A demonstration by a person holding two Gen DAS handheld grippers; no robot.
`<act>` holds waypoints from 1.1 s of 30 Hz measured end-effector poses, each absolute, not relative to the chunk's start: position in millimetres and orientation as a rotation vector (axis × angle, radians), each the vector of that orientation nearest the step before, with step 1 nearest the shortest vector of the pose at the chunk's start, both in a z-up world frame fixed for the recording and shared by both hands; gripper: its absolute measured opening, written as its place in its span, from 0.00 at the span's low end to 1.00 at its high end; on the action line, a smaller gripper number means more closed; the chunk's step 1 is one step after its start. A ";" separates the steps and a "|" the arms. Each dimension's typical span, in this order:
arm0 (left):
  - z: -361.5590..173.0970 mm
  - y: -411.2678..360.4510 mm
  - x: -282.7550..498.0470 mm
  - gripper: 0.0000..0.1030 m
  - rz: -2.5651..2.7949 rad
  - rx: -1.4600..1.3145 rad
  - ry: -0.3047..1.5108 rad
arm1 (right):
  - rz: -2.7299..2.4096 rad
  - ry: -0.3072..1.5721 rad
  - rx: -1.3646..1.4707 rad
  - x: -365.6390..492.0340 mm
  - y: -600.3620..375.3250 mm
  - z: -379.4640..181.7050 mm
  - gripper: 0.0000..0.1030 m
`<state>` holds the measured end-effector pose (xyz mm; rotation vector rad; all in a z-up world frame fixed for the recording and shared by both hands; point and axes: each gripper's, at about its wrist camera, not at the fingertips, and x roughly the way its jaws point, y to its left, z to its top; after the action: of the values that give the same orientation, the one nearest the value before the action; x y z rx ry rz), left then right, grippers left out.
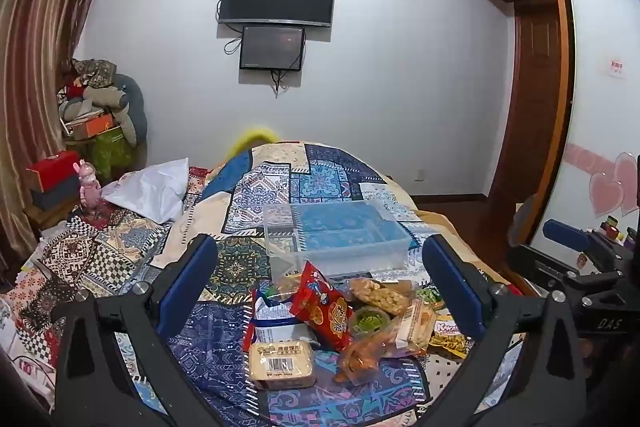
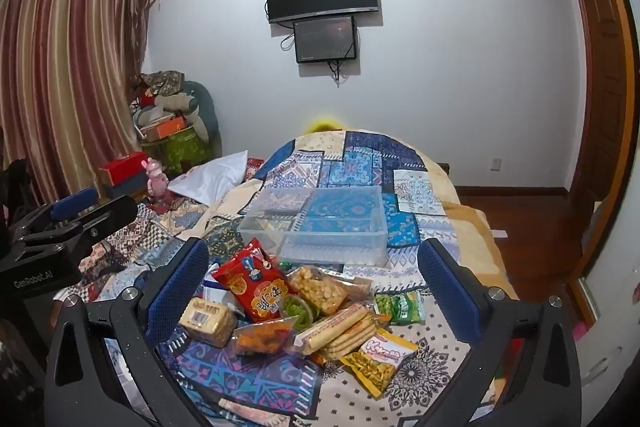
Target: Organize snacks
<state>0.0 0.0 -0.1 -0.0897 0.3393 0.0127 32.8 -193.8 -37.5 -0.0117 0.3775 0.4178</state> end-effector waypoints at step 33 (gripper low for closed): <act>-1.6 -4.5 8.0 1.00 0.001 -0.073 0.351 | 0.409 0.347 0.021 35.6 -205.0 -39.4 1.00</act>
<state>8.0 -4.5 -1.6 -0.0729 0.3509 0.0014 35.6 -205.0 -39.4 0.0208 0.3472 0.4091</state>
